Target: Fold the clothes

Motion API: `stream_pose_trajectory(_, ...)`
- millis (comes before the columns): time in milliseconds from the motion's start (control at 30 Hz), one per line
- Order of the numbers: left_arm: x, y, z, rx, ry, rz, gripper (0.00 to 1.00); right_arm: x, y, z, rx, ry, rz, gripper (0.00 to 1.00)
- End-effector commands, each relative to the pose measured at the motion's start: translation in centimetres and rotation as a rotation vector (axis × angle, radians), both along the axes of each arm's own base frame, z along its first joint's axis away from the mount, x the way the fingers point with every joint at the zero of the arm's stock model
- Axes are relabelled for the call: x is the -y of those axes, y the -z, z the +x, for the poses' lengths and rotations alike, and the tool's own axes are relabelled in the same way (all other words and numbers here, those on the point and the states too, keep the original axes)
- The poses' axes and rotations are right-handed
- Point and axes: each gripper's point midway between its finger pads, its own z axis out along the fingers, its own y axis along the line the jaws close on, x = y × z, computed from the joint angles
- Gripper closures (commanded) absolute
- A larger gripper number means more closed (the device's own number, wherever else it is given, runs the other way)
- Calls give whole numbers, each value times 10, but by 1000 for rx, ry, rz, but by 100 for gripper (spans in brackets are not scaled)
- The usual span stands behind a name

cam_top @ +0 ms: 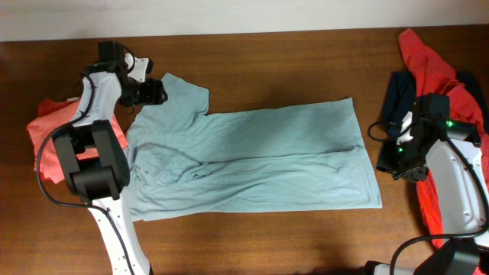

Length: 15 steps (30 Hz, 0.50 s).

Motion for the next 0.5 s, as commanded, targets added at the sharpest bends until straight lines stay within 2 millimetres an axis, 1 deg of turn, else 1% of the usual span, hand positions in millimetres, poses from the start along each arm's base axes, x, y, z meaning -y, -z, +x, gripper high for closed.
stream_pose_trajectory(0,-1,15,-1,-20,30,29,27,1,-8,4,30,0,-3,54)
stream_pose_trajectory(67,4,18,-4,-34,39,13,38,1,-8,4,31,0,-4,54)
stream_pose_trajectory(200,16,21,-10,-59,77,8,80,2,-9,7,42,0,-6,54)
stream_pose_trajectory(233,20,21,-12,-60,103,4,83,2,-9,8,47,0,-8,54)
stream_pose_trajectory(300,23,22,-16,-69,135,8,85,3,-10,14,71,-10,-14,51)
stream_pose_trajectory(367,22,22,-17,-73,131,9,91,1,-12,22,106,-44,-3,51)
stream_pose_trajectory(400,20,21,-17,-75,127,9,91,-1,-13,27,130,-58,7,50)
stream_pose_trajectory(467,15,18,-16,-73,111,7,94,-4,-17,42,197,-97,23,51)
